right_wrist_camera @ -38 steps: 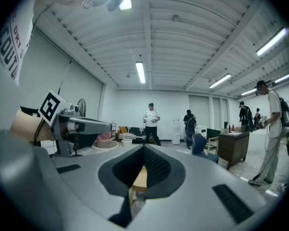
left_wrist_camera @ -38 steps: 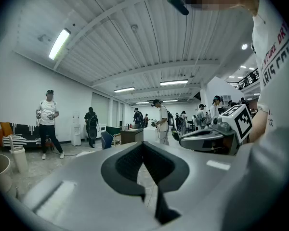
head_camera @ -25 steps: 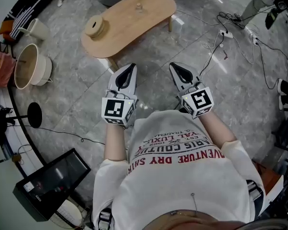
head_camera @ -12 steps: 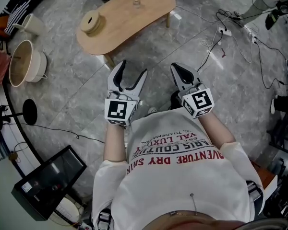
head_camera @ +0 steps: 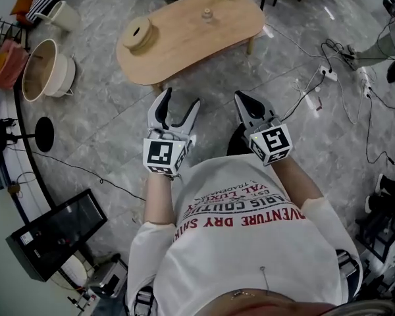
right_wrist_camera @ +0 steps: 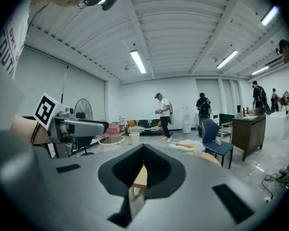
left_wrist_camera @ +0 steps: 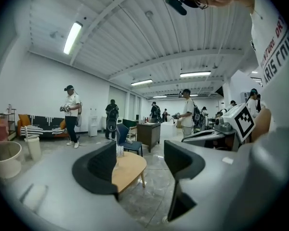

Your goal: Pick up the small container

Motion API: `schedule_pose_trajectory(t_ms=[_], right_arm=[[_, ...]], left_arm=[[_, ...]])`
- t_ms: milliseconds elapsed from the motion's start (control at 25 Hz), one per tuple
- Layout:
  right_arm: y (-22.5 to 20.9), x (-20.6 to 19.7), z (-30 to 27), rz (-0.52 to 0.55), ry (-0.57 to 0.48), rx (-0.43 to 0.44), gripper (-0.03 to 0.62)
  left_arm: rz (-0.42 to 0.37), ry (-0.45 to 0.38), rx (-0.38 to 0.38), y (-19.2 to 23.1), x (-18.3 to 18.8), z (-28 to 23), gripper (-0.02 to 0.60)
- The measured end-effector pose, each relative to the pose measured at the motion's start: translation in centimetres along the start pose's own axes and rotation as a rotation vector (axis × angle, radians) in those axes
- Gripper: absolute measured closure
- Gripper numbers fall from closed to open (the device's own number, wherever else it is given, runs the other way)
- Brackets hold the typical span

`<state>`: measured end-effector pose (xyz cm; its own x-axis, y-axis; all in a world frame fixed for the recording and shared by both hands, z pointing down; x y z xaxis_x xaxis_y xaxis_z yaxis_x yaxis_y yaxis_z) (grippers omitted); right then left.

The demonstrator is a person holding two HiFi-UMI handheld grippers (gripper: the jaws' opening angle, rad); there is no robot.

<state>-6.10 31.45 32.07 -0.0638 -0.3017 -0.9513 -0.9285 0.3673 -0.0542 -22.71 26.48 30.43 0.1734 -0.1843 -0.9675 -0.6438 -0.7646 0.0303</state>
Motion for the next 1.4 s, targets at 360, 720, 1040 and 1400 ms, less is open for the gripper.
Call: schedule_pose_trajectory(t_ms=[360,720,1040,1400], right_arm=[[-15.7,1.8,-5.6,-0.001,0.057,0.133,0.586],[-25.3,2.6,-10.8,0.047,0.106,0.204,0.586],[-29.0,2.9,-19.0,0.056,0.14,0.223,0.586],[-34.1,3.0,-31.7,0.019,0.19,0.197,0.586]], left_arm=[[0.071,0.038,0.124,-0.7,3.5,-15.9,0.285],[0.136,0.034,0.206,0.2,4.3,-25.4,0.285],[0.191,0.045,0.229,6.7,1.5,-32.1,0.282],[0.198,0.132,0.175,15.9,-2.8,-42.7,0.256]])
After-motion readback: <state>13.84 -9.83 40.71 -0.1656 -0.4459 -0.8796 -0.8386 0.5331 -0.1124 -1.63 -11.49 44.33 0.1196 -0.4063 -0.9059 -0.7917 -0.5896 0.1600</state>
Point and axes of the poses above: the fingertips, and each gripper's own axes: z backward along the fingers, y to its left, x out of its top, the point moved 4 cm from there along z, backward along the fingers, and after that the axes turned 6 degrees about y, right-handed, at the moved point
